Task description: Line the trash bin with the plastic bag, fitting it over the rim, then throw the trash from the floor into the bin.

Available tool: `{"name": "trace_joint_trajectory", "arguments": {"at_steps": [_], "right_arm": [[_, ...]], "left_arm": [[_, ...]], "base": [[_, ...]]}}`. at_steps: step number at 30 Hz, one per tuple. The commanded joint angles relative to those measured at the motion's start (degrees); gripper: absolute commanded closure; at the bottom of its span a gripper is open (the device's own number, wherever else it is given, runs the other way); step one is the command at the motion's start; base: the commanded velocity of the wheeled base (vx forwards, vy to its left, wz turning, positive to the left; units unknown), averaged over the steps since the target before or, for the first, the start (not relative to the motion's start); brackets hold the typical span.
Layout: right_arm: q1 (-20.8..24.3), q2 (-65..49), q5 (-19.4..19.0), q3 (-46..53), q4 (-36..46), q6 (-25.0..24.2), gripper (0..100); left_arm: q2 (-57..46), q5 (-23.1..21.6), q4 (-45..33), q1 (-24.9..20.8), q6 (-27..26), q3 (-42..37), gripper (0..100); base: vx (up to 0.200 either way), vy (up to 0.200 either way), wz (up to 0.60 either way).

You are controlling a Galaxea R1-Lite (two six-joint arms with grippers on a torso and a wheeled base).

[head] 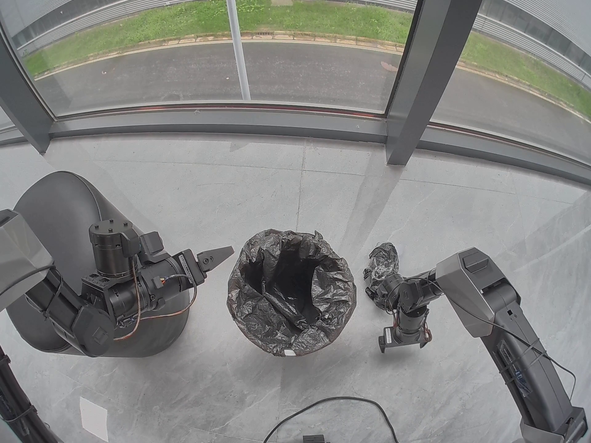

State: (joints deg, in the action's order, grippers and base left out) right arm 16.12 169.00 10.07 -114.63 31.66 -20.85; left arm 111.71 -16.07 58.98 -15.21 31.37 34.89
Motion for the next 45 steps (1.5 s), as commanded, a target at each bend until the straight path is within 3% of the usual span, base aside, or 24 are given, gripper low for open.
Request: {"name": "trace_joint_trajectory", "arguments": {"at_steps": [1,8,16,20,25,32,39,45], "right_arm": [[-0.38,2.56,-0.49,0.04,3.06,1.25,0],[-1.35,-0.42,-1.19,0.04,7.98,2.65,0],[-1.61,-6.58,-1.72,0.04,-5.82,1.42,0],[-1.26,-11.32,-5.06,0.04,-5.64,1.95,0],[-0.21,-13.96,-5.41,0.04,-5.47,2.3,0],[0.14,-11.85,-5.41,0.04,-6.17,7.22,0],[0.06,-6.75,-5.5,0.04,-18.65,11.79,0],[0.14,-6.93,-5.15,0.04,-22.34,14.25,0]], "left_arm": [[0.52,-0.02,0.17,-0.17,0.1,-0.35,0],[0.52,-0.02,0.17,-0.25,0.1,-0.44,0],[0.61,0.07,0.26,-0.17,0.36,-0.52,0],[0.43,-0.02,0.35,0.01,0.36,-0.52,0],[0.35,0.07,0.52,0.1,0.27,-0.79,0],[1.49,-0.02,7.91,0.27,0.27,-2.99,0],[5.09,0.07,15.55,0.89,0.1,-4.48,0],[5.8,0.07,17.4,0.89,0.1,-4.92,0]], "base": [[0.0,0.0,0.0],[0.0,0.0,0.0],[0.0,0.0,0.0],[0.0,0.0,0.0],[0.0,0.0,0.0],[0.0,0.0,0.0],[0.0,0.0,0.0],[0.0,0.0,0.0]]}}
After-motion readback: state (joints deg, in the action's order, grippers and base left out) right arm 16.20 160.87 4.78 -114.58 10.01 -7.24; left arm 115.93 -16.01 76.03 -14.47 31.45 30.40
